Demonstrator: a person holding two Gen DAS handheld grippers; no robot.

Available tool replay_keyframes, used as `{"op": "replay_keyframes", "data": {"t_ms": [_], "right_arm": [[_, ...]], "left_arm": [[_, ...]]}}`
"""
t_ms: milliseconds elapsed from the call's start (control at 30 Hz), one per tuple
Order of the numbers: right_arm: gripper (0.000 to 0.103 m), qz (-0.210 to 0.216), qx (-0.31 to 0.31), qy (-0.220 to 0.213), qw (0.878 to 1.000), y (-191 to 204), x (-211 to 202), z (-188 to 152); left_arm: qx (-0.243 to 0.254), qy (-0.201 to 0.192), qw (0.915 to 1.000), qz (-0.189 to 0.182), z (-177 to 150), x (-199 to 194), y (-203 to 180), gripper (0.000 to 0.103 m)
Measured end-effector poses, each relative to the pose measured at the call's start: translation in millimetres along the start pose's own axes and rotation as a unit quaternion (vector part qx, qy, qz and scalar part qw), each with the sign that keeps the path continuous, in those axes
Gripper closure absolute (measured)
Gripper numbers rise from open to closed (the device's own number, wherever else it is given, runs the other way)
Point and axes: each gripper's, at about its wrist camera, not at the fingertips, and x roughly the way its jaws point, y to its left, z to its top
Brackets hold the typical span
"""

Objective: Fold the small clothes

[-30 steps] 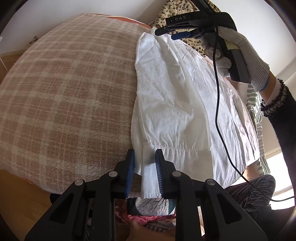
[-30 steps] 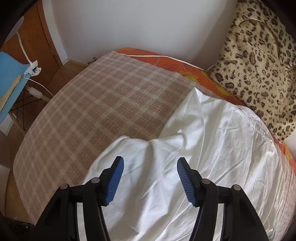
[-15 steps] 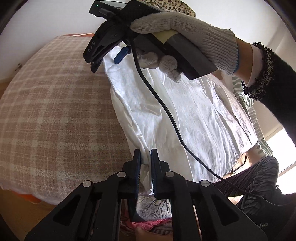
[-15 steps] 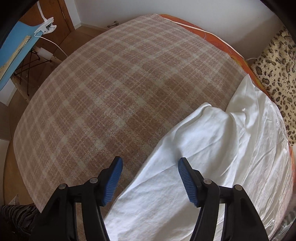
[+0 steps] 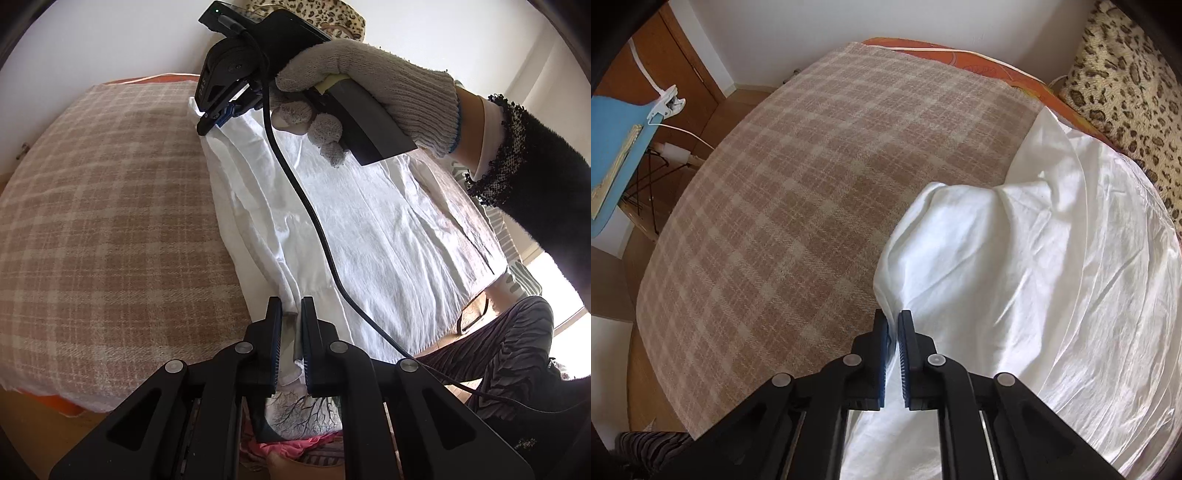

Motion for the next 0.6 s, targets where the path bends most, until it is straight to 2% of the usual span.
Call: {"op": "replay_keyframes", "data": {"t_ms": [133, 333, 433, 600], "right_arm": [[0.102, 0.047, 0.06, -0.038, 0.996, -40.3, -23.4, -21.2], [0.103, 0.078, 0.124, -0.085, 0.986, -92.9, -54.7, -43.4], [0.103, 0.074, 0.129, -0.088, 0.985, -103.7, -57.2, -49.9], [0.103, 0.077, 0.12, -0.088, 0.986, -102.0, -57.3, -50.1]], "left_arm": [[0.028, 0.003, 0.9996, -0.009, -0.1, 4.0, -20.1, 0.094], [0.076, 0.013, 0.9964, -0.035, -0.2, 10.1, -50.8, 0.098], [0.106, 0.019, 0.9935, -0.037, -2.5, 15.6, -65.5, 0.098], [0.11, 0.014, 0.9934, -0.031, -3.6, 12.5, -63.9, 0.098]]}}
